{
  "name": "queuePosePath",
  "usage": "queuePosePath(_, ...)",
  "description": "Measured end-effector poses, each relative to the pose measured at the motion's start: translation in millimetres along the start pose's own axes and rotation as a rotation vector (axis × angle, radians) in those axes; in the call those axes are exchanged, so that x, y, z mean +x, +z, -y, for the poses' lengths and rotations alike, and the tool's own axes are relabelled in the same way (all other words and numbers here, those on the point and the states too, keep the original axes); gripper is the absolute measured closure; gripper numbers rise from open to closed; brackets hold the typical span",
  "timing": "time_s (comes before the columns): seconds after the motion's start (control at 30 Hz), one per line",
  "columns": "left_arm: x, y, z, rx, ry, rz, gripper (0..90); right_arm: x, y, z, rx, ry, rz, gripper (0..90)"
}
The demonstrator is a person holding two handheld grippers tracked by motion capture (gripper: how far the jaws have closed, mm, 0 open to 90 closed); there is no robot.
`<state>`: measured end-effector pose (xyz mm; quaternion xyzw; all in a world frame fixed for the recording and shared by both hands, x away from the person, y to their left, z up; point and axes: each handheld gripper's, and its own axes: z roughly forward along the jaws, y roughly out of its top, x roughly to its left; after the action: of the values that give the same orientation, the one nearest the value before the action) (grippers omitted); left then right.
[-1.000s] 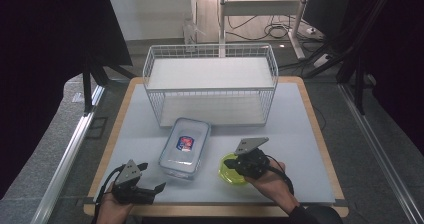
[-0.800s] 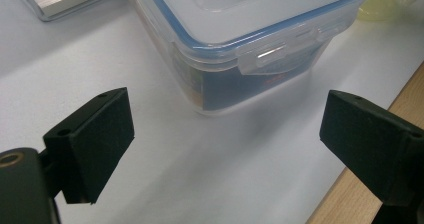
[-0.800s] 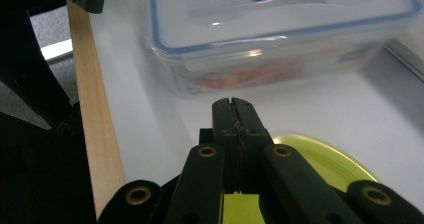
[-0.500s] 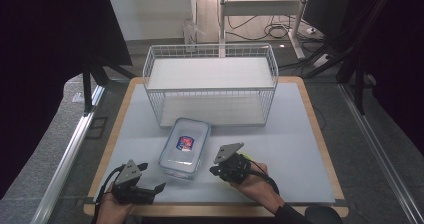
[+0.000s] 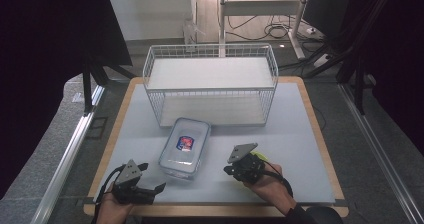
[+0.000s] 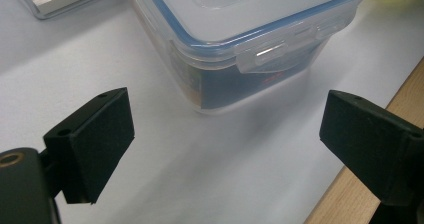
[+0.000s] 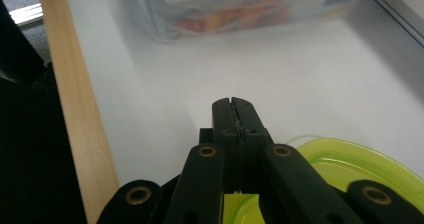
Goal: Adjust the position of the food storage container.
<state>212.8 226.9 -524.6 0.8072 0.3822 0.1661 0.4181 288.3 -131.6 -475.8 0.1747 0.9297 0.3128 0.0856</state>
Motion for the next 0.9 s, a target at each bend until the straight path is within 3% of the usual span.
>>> queuePosePath(0.9, 0.9, 0.1, 0.1, -0.002, -0.009, 0.008, 7.5, -53.3, -60.5, 71.0, -0.035, 0.247, 0.147, 89.4)
